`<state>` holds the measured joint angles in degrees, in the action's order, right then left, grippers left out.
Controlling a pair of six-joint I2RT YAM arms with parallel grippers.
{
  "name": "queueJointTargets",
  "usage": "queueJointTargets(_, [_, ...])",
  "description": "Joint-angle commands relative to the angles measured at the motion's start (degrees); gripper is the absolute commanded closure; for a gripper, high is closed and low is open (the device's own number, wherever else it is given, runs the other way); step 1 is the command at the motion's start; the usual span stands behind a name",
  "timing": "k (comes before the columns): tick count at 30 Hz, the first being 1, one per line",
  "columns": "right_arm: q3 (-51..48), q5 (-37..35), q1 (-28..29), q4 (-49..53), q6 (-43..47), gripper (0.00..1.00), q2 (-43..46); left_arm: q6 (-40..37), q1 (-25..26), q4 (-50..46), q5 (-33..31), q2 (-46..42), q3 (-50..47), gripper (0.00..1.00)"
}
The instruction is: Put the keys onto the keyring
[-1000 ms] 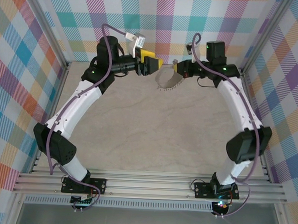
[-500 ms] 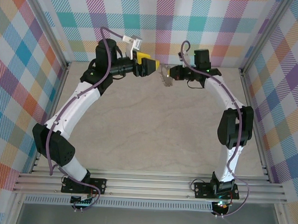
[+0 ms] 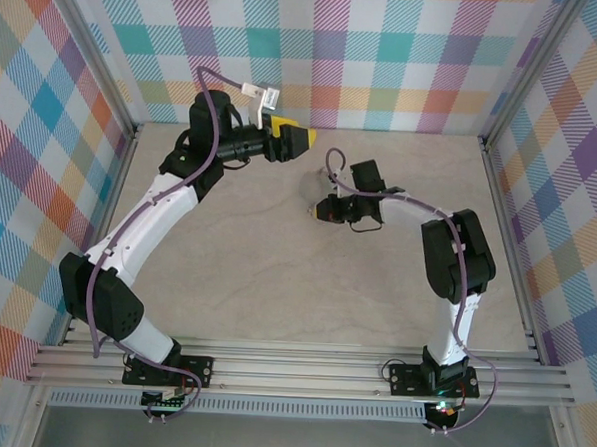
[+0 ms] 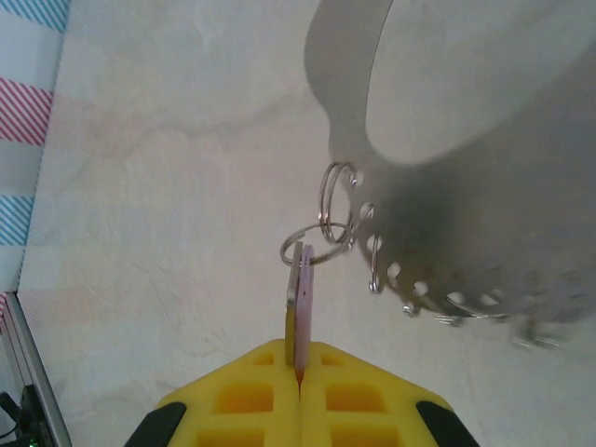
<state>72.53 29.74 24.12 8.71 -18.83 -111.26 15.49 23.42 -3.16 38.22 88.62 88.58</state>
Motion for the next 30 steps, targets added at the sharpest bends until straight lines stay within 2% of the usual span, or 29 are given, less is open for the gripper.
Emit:
queueJointTargets(1, [-1.4, -1.3, 0.5, -4.3, -2.6, 1.0, 2.8, 1.0, -0.6, 2.0, -0.6, -2.8, -1.5, 0.18])
queueJointTargets(9, [-2.9, -2.5, 4.2, -1.9, -3.1, 1.0, 1.9, 1.1, -0.5, 2.1, -1.3, -3.7, -3.5, 0.18])
queueJointTargets(10, [-3.2, -2.4, 4.9, -1.6, -3.3, 0.97, 2.1, 1.2, -0.4, 2.2, -1.2, -3.7, -3.6, 0.18])
queueJointTargets(14, [-7.1, -1.1, 7.5, -2.5, -4.7, 0.68, 5.0, 1.5, -0.4, 2.3, -0.7, -3.5, -3.8, 0.18])
queueJointTargets(18, [-14.9, -1.2, 7.7, -4.3, -5.2, 0.42, 14.9, 1.4, -0.4, 1.8, -0.1, -3.5, -3.6, 0.16])
queueJointTargets(20, [-18.2, -2.6, 5.8, -4.6, -5.8, 0.33, 20.4, 1.5, -0.4, 1.6, -0.1, -3.8, -3.8, 0.1])
queueJointTargets(21, [-18.8, -3.0, 4.5, -3.6, -5.6, 0.3, 22.7, 1.6, -0.4, 1.4, -0.4, -4.0, -3.9, 0.0])
queueJointTargets(23, [-19.0, -3.6, 2.0, -1.7, -5.3, 0.2, 26.2, 1.6, -0.4, 0.8, -1.1, -4.4, -4.3, 0.0])
queueJointTargets(26, [-17.6, -6.1, -0.8, 1.7, -4.0, 0.07, 30.3, 1.4, -0.4, 0.6, -6.1, -6.2, -6.5, 0.0])
queueJointTargets(30, [-16.0, -11.8, -4.5, 5.0, -2.9, 0.0, 34.7, -1.7, -0.7, 1.3, -18.3, -11.1, -13.1, 0.0])
